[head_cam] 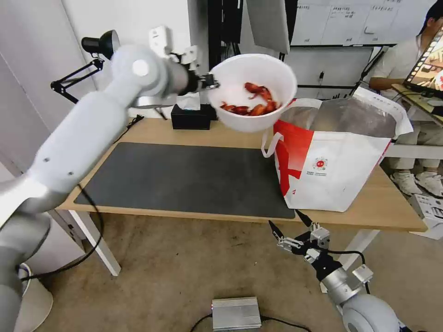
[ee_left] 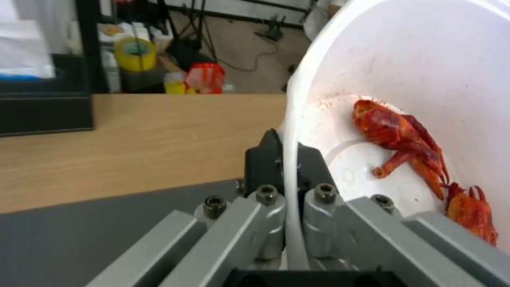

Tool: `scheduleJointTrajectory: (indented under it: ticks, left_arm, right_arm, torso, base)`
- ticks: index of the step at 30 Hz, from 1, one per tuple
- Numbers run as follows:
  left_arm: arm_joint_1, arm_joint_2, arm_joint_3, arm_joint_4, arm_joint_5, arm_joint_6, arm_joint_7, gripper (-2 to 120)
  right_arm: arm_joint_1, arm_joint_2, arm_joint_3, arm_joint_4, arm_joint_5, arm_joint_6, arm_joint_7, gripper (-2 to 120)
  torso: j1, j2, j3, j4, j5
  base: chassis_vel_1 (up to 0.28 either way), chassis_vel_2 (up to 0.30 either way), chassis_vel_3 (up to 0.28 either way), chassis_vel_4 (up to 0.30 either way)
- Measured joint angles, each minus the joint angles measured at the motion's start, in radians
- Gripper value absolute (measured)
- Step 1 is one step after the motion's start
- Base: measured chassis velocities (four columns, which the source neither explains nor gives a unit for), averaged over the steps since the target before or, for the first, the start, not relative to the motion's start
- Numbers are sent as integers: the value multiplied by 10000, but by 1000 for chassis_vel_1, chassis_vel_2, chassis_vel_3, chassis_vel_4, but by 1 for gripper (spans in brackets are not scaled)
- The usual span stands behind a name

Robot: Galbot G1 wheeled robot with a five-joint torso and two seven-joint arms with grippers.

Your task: Pick up the trash from the table and place it into the takeout bag.

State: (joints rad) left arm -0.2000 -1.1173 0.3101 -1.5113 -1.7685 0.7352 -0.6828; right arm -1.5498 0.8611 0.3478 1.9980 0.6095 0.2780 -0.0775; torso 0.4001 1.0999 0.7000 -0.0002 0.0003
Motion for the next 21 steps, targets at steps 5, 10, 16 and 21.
scheduleJointTrajectory:
  ticks: [5, 10, 16, 21]
  left_arm:
    - [-361, -798, 275, 936, 212, 0, -4, 0]
    - [-537, -1169, 331, 1422, 267, 0, -34, 0]
    - [-746, -1973, 287, 2269, 295, -16, -261, 0]
    - [-876, -2362, 279, 2624, 303, -54, -354, 0]
  right_arm:
    - [0, 0, 0, 0, 0, 0, 0, 100]
    - [0, 0, 0, 0, 0, 0, 0, 100]
    - [0, 0, 0, 0, 0, 0, 0, 100]
    - [0, 0, 0, 0, 0, 0, 0, 100]
  torso:
    - [0, 0, 0, 2, -3]
    - [0, 0, 0, 1, -1]
    - [0, 0, 0, 1, -2]
    - [-2, 2, -1, 3, -3]
  base:
    - [0, 0, 0, 0]
    - [0, 0, 0, 0]
    - [0, 0, 0, 0]
    - [0, 0, 0, 0]
